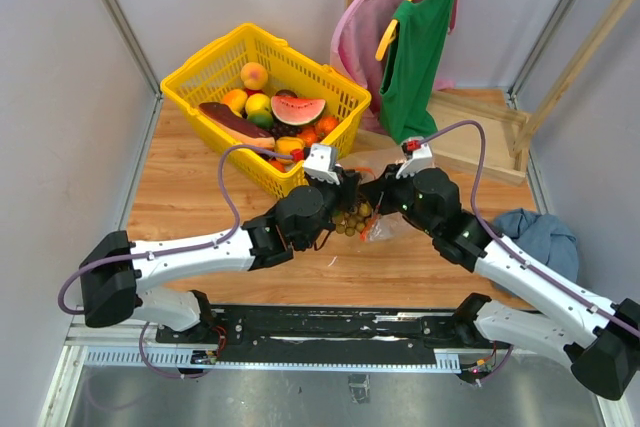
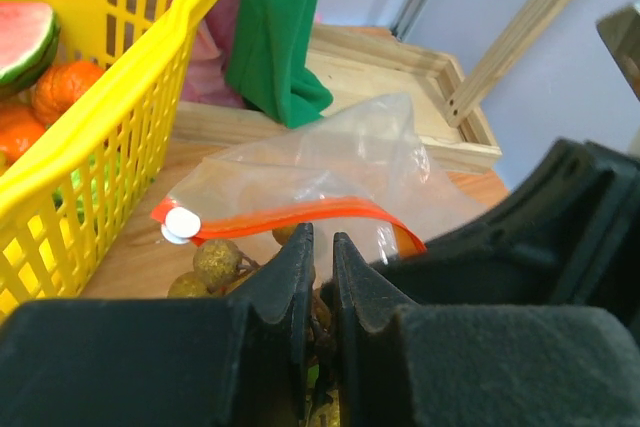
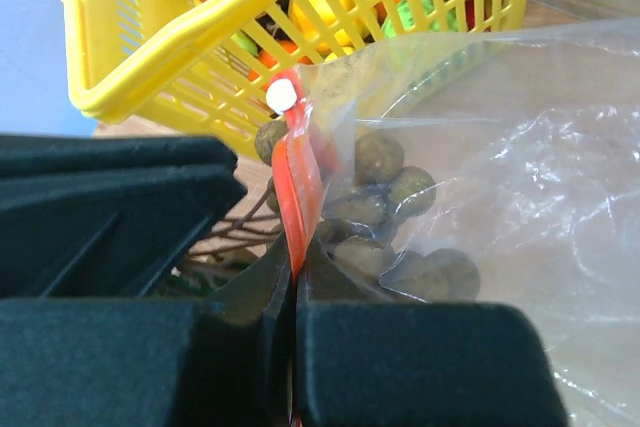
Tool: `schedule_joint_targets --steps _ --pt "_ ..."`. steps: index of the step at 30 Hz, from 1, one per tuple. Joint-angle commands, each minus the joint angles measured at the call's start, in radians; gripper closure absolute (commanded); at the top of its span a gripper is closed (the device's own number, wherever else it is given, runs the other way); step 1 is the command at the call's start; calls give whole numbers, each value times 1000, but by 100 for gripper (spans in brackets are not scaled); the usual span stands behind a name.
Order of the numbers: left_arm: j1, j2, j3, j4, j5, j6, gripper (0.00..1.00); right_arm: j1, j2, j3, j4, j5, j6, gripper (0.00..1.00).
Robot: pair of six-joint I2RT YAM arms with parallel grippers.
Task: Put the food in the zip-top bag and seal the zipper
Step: Place the fake fruit in the zipper food storage bag.
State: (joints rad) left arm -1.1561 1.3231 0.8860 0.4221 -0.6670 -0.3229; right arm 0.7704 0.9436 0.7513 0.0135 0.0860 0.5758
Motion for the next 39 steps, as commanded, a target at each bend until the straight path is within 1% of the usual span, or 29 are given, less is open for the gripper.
schedule_joint_targets --steps 1,3,7,11,15,18,25,35,39 --pt "40 -16 22 4 4 -119 100 -16 -9 -23 64 -70 -13 99" --pt "46 -31 10 32 -12 -128 100 -16 -6 -31 67 -79 -4 99" --pt "53 -78 -43 143 -29 -133 100 -17 -3 -45 70 -96 5 99" --pt "80 -93 -64 154 7 -188 100 -17 -10 -58 91 -115 7 100" --pt "91 -112 -113 205 -9 -219 100 -20 -20 -77 121 -131 23 100" --pt "94 -121 -143 262 -24 -209 100 -30 -22 -96 166 -176 46 99" --pt "95 -80 -137 256 -8 -200 100 -50 -31 -114 250 -271 73 100" --pt "95 -21 -125 219 -32 -172 100 -67 -41 -111 269 -301 69 99" --pt "95 -34 -118 223 -26 -173 100 -70 -24 -109 245 -297 62 99"
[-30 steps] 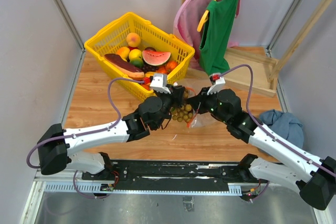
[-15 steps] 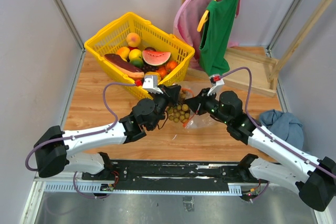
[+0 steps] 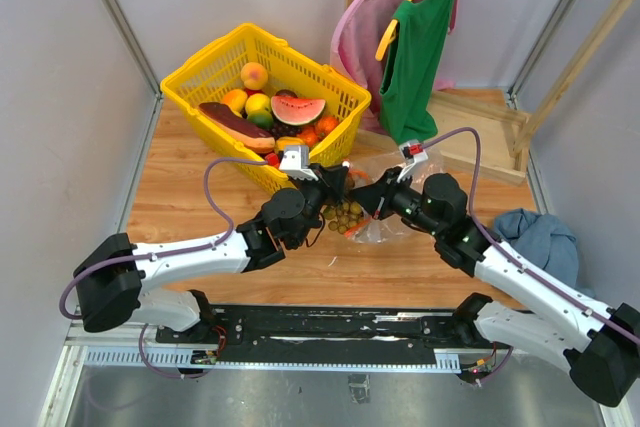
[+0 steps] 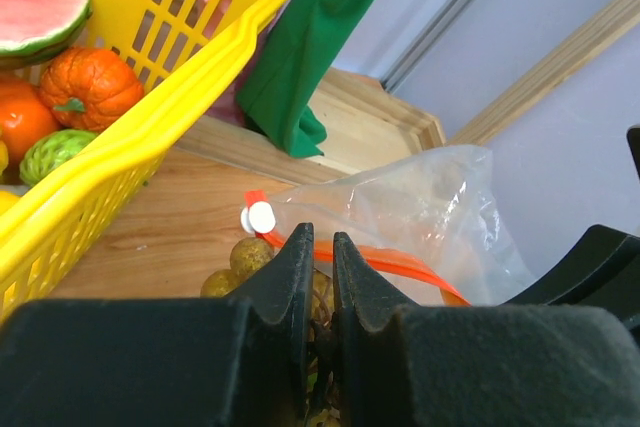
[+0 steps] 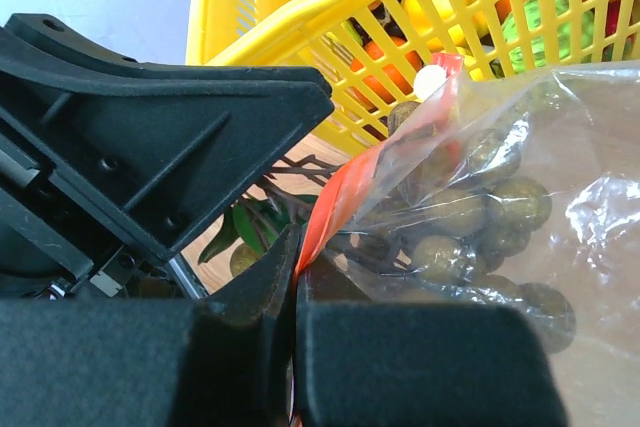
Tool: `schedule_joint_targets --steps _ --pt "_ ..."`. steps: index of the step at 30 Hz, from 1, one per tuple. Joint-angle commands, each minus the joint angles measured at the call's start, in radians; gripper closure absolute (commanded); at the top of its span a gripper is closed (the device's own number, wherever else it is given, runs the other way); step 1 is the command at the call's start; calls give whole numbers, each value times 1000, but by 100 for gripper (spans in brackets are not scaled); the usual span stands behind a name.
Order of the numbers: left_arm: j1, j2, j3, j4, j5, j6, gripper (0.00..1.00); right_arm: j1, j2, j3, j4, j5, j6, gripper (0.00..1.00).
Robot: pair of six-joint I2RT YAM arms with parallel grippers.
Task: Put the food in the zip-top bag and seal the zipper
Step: Place the fake fruit in the zipper food storage bag.
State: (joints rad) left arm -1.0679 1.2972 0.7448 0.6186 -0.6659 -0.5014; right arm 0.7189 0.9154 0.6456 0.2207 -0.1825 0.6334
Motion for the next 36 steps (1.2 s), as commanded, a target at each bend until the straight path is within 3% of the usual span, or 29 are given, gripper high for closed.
schedule_joint_targets --steps 1,6,15,36 --pt "6 -15 25 29 -29 9 100 -18 7 1 20 -22 -1 99" --pt "7 -44 27 47 -46 12 100 -19 1 33 -90 36 -59 95" --pt "8 -14 22 52 -18 -7 100 -18 6 94 -206 58 -133 78" --pt "7 -5 22 3 -43 2 100 -17 42 170 -354 125 -161 75"
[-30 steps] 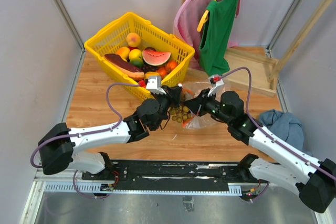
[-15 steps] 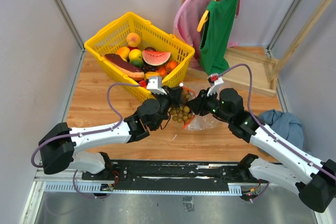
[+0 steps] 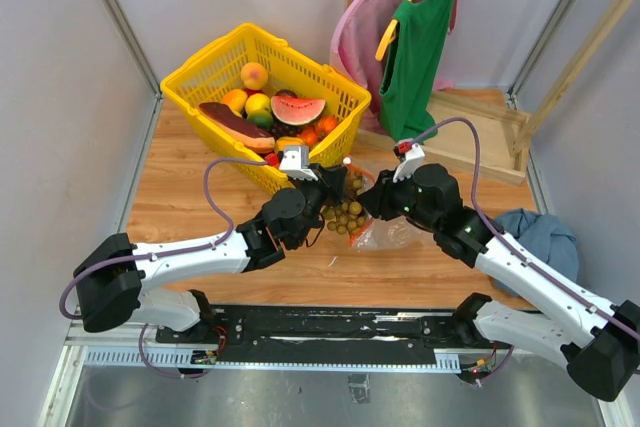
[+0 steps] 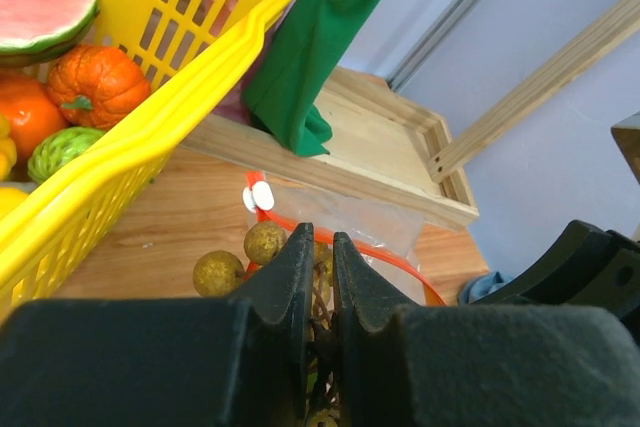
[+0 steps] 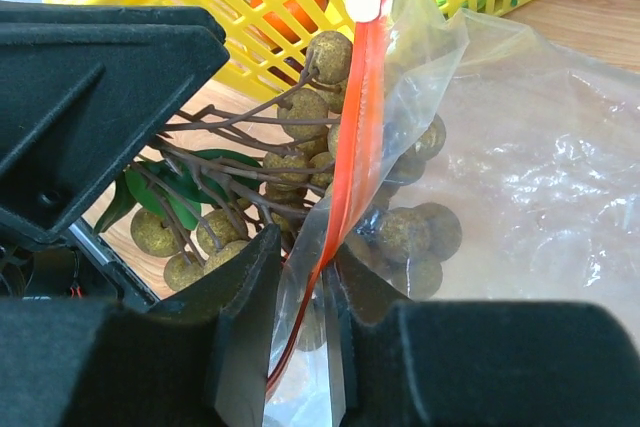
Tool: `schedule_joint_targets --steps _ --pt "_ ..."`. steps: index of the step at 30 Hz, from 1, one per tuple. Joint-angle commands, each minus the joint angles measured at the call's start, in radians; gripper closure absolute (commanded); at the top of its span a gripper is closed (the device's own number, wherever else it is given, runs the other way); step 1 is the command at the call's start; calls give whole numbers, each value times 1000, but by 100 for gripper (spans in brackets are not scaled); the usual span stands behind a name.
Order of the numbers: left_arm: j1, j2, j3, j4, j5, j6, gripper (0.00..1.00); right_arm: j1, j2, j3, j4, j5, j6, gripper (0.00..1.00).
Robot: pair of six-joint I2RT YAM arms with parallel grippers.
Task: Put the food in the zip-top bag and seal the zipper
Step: Place the fake fruit in the zipper food storage bag.
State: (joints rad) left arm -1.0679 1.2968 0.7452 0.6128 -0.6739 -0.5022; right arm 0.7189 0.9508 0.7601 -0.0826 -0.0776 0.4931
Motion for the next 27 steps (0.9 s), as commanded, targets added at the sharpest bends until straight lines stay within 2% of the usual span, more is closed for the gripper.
schedule_joint_targets --steps 1,7,12,19,23,27 --pt "7 -2 22 6 -37 2 100 -16 6 63 -63 23 -23 75" --pt "7 15 42 -42 -52 14 100 -17 24 82 -99 43 -27 78" --pt "7 21 51 -67 -68 19 100 -17 52 81 -61 10 -19 99" --pt "4 62 64 -74 -55 25 100 -13 53 28 103 -84 31 100" --pt "-24 92 66 -48 -85 101 100 -13 31 14 133 -82 38 99" --pt "-31 103 52 -34 -63 104 100 -13 11 -8 168 -77 38 100"
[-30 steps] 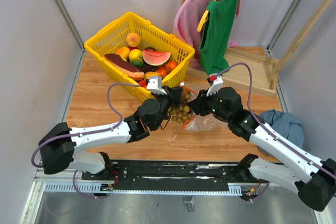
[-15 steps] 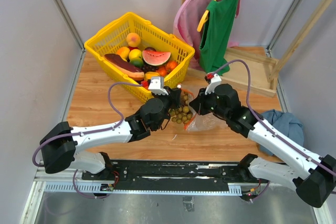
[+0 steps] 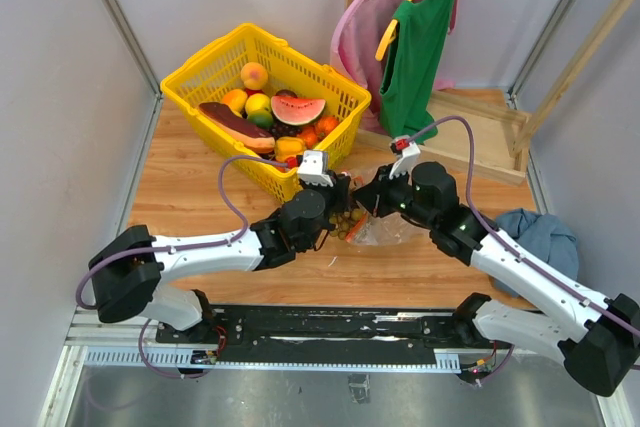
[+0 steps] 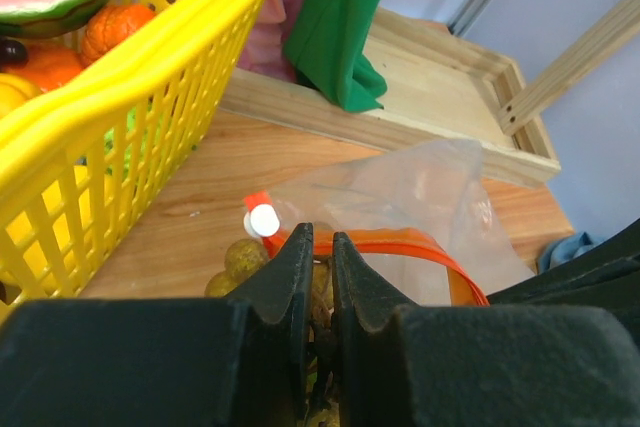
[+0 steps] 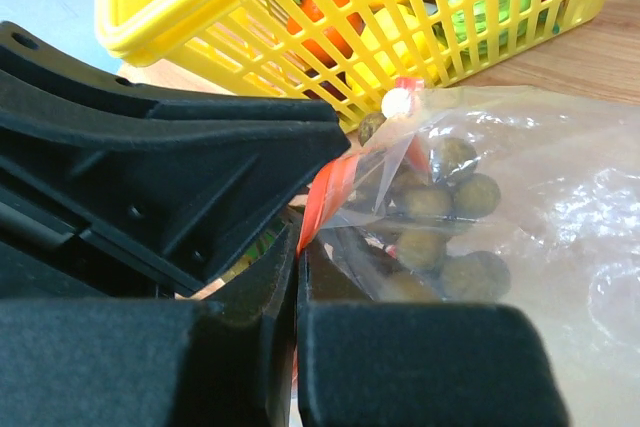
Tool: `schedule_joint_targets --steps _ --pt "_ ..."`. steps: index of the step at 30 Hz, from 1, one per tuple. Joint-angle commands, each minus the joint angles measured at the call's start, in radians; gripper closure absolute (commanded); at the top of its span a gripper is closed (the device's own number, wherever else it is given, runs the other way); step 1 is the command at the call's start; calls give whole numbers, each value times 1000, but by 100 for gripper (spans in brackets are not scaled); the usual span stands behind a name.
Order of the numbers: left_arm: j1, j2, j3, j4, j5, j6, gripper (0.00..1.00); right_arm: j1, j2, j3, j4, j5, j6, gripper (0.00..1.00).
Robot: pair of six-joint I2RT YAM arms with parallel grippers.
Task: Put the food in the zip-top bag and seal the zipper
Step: Place the fake fruit in the zipper food storage bag.
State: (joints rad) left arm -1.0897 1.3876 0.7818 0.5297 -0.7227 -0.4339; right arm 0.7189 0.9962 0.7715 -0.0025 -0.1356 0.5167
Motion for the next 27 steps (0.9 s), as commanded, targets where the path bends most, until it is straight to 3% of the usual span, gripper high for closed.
schedule_joint_targets --steps 1,8,20,27 --pt "-10 10 13 50 -3 34 100 -13 -33 -20 83 -19 11 100" --pt "-7 -60 13 30 -45 -24 100 -13 -38 -50 40 35 -10 99" --pt "4 -61 40 -7 -241 -248 100 -14 -57 -161 288 -74 96 99" --pt "4 -62 69 -131 -345 -420 100 -14 -55 -173 323 -65 118 99"
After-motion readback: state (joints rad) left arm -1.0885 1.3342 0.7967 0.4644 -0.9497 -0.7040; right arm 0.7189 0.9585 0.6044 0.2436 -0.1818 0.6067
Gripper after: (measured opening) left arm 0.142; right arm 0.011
